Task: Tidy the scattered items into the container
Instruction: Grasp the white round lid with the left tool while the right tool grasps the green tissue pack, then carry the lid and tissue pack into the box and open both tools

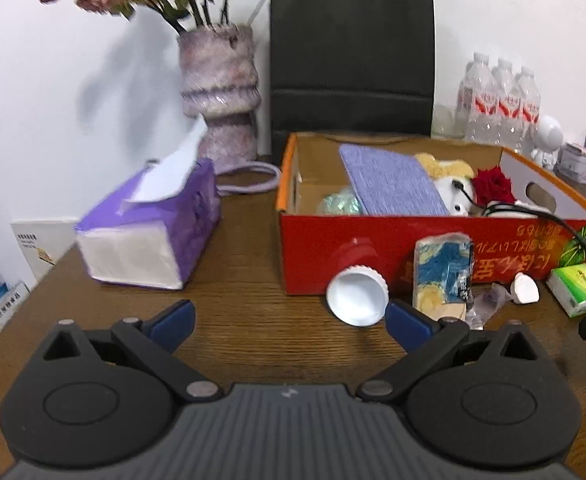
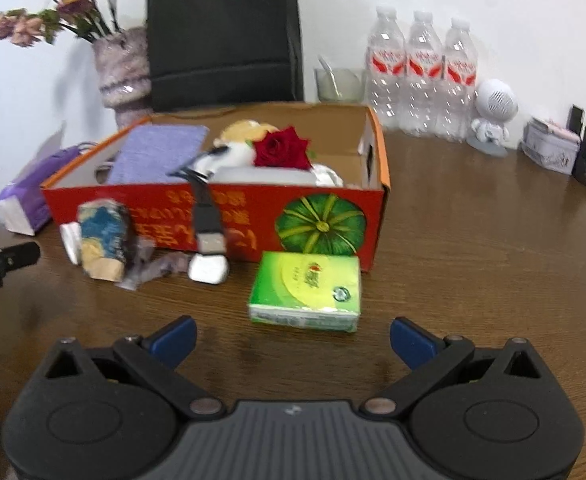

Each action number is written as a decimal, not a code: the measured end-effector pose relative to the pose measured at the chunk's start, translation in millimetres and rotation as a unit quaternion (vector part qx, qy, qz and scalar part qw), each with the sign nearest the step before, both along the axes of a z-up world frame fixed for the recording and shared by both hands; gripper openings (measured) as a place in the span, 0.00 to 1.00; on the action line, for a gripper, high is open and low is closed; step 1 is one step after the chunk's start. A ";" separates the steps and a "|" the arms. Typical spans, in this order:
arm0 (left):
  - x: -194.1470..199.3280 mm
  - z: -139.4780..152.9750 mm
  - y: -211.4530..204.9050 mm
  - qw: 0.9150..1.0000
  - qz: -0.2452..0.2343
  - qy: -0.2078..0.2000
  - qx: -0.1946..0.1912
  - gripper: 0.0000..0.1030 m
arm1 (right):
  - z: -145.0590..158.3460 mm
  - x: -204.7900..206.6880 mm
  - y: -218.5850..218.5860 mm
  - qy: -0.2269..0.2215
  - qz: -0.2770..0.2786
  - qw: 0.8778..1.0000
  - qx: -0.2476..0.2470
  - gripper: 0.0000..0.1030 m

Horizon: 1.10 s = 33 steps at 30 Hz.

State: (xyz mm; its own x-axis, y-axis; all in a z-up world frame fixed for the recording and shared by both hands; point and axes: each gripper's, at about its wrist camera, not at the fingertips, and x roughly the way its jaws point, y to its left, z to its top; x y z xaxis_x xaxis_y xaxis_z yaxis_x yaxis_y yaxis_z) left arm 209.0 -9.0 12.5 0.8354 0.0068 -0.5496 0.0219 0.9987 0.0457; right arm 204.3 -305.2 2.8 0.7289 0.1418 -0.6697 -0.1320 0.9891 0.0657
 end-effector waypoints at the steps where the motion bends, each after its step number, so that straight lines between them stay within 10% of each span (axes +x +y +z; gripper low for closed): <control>1: 2.4 -1.7 -1.3 1.000 -0.005 0.003 -0.003 1.00 | -2.3 2.9 -0.9 0.003 -0.002 1.000 -0.001 1.00; 9: 22.6 -8.3 -18.1 0.999 -0.028 0.000 0.016 0.93 | -13.0 22.7 0.8 0.001 -0.019 1.000 -0.024 1.00; 12: 30.9 -12.4 -21.4 0.999 -0.031 0.004 0.019 0.75 | -14.6 28.5 4.1 -0.006 -0.020 0.999 -0.025 1.00; 14: 35.6 -15.9 -19.5 0.999 -0.044 0.016 0.003 0.41 | -15.6 30.8 6.0 -0.011 -0.018 0.999 -0.024 1.00; 17: 33.1 -17.5 -16.8 0.998 -0.055 0.020 -0.011 0.40 | -12.2 27.4 6.4 -0.031 -0.010 0.999 -0.014 0.63; 33: 11.9 -8.9 -13.9 0.999 -0.047 -0.003 -0.019 0.40 | -4.8 8.9 -3.9 -0.044 -0.005 0.999 0.020 0.62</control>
State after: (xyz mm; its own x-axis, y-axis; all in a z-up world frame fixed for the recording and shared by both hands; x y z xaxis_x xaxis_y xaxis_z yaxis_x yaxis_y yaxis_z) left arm 220.9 -22.8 3.6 0.8344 -0.0929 -0.5433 0.1160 0.9932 0.0084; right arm 213.2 -309.1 -2.0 0.7859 0.1604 -0.5971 -0.1301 0.9870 0.0939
